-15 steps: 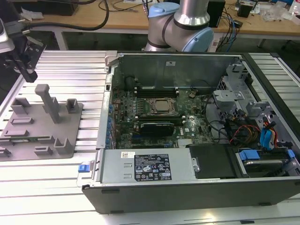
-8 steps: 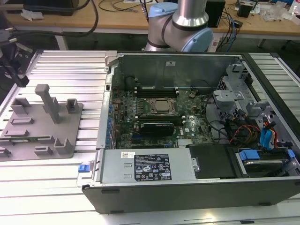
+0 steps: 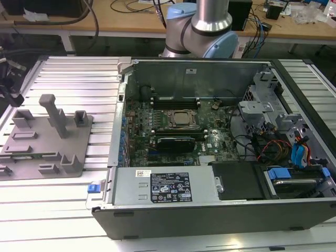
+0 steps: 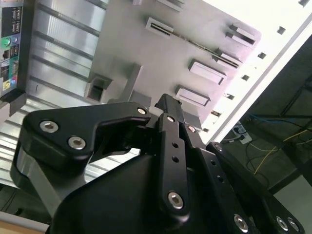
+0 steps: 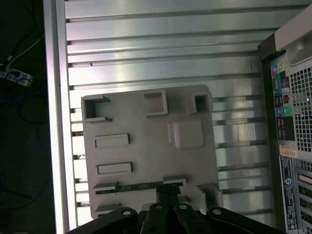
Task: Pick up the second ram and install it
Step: 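Reach for the second ram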
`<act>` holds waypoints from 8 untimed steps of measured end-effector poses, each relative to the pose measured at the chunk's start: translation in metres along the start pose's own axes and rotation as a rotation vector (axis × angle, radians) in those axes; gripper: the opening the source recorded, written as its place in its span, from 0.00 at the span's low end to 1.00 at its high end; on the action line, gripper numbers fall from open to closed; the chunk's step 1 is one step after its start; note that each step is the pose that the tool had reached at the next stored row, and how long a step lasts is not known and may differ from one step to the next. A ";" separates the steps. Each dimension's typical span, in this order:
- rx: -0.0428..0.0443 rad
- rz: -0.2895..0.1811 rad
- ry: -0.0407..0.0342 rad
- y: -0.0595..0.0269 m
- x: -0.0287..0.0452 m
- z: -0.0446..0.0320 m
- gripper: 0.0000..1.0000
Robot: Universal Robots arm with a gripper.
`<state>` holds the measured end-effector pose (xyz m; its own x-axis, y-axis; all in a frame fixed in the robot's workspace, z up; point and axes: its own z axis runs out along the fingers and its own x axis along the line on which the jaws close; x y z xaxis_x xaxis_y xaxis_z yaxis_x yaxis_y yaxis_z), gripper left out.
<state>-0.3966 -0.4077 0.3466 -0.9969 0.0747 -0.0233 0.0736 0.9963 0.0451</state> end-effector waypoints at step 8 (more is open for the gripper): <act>0.0000 0.000 0.0001 -0.0160 0.0151 0.0194 0.08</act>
<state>-0.4123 -0.4217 0.3261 -0.9970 0.0744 -0.0233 0.0733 0.9963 0.0451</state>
